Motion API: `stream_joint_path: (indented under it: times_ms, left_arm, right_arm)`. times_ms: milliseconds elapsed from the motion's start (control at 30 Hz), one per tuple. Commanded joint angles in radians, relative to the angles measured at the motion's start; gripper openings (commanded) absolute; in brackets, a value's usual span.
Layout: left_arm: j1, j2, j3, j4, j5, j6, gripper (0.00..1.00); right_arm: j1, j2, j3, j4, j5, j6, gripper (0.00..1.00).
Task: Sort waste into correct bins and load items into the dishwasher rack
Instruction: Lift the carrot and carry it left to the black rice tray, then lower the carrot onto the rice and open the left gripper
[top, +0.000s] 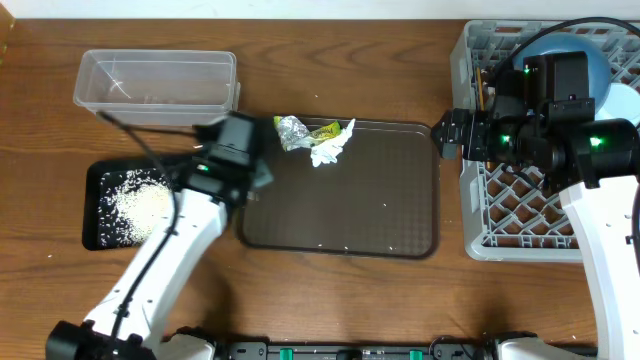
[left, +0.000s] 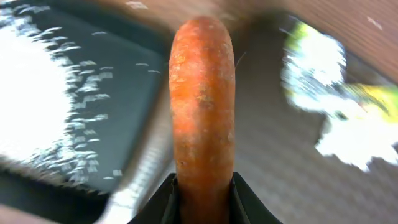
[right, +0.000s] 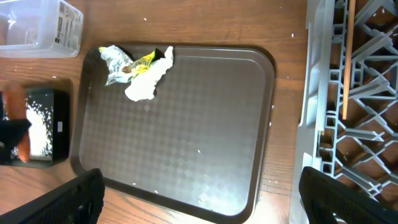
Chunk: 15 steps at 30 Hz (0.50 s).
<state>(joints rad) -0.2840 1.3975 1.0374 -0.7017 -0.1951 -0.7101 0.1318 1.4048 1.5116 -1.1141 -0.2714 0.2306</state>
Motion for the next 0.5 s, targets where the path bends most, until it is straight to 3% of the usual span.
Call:
stream_joint_path:
  times_ms: [0, 267, 467]
  left_arm:
    - [0.11, -0.009, -0.002, -0.021, -0.026, -0.099, 0.19]
    - [0.373, -0.006, -0.002, -0.04, -0.023, -0.202, 0.2]
    - [0.499, -0.002, -0.028, -0.045, -0.024, -0.315, 0.24]
  right_arm:
    - [0.006, -0.016, 0.001, -0.001, 0.006, 0.0, 0.99]
    - [0.006, -0.016, 0.001, -0.001, 0.006, 0.0, 0.99]
    - [0.006, -0.016, 0.001, -0.001, 0.006, 0.0, 0.99]
